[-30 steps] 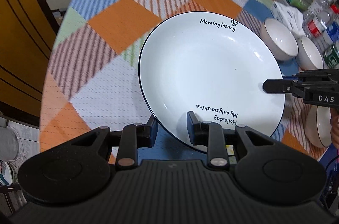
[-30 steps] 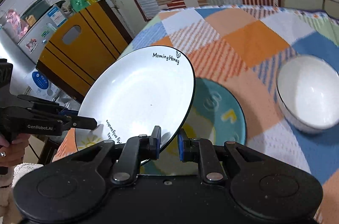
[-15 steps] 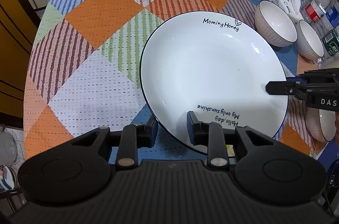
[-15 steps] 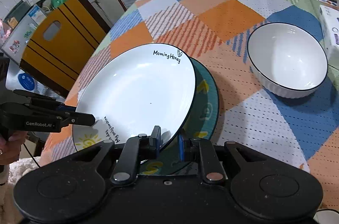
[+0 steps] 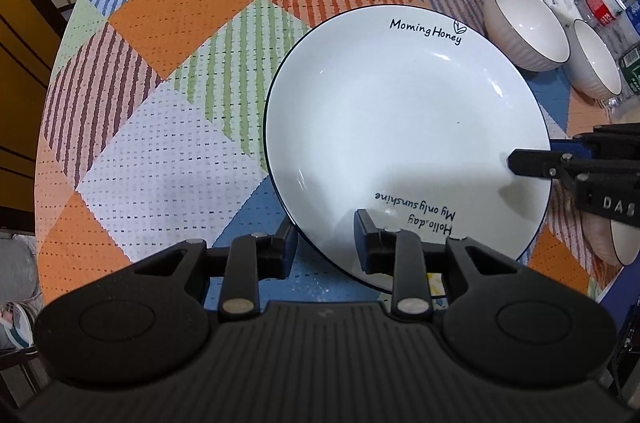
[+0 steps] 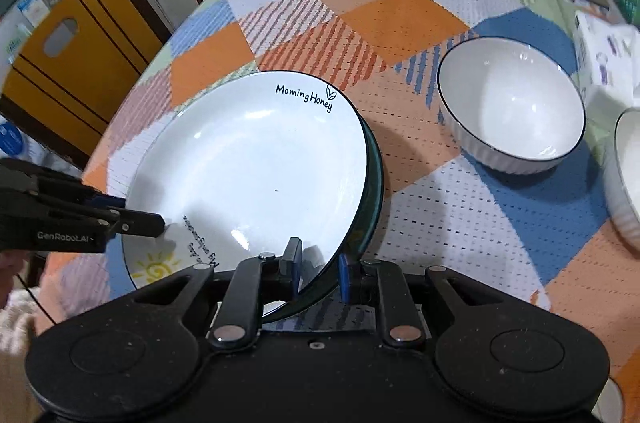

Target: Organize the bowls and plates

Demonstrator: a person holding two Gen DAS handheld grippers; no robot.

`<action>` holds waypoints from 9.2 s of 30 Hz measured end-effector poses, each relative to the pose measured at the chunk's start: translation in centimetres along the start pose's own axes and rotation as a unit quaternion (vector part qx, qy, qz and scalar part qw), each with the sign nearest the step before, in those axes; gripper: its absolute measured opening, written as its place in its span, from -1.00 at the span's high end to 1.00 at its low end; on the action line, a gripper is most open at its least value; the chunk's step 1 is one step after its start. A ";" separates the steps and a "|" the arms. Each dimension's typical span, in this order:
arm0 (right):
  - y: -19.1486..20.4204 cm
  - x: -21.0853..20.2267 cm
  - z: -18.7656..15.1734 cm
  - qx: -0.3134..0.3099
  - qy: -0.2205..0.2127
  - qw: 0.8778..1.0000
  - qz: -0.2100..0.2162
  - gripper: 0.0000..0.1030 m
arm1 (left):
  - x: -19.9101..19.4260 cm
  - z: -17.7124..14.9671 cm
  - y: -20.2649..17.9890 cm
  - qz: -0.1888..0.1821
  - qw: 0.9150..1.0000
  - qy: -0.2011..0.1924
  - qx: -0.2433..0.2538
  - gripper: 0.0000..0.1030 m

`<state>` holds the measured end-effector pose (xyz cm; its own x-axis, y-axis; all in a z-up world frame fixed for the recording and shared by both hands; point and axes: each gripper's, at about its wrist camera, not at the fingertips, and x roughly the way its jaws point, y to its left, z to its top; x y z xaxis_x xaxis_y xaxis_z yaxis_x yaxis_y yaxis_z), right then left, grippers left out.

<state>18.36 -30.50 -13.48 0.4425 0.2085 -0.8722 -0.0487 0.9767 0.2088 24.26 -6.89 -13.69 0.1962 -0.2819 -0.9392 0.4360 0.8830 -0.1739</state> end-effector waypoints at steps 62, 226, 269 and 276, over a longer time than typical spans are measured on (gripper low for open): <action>-9.3 -12.3 -17.9 -0.197 -0.125 0.970 -0.068 -0.88 | -2.4 -8.0 -21.1 -0.083 0.981 -0.156 0.077 -0.28; -3.9 -7.9 -7.0 -0.200 -0.242 0.949 -0.028 -0.97 | -7.7 3.1 -17.0 -0.048 0.998 -0.048 -0.018 0.82; 0.0 -6.2 -13.8 -0.262 -0.107 0.959 0.021 -0.98 | -2.2 -5.7 -17.9 0.045 0.997 0.055 0.030 0.71; 0.4 -6.0 -14.1 -0.274 -0.108 0.956 0.011 -1.00 | -1.5 -5.6 -17.6 0.048 0.997 0.054 0.023 0.67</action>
<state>3.10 -30.67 -14.43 0.6082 0.2722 -0.7456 -0.4952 0.8642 -0.0885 11.37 -19.87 -10.93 0.1433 -0.1530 -0.9778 0.4606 0.8848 -0.0710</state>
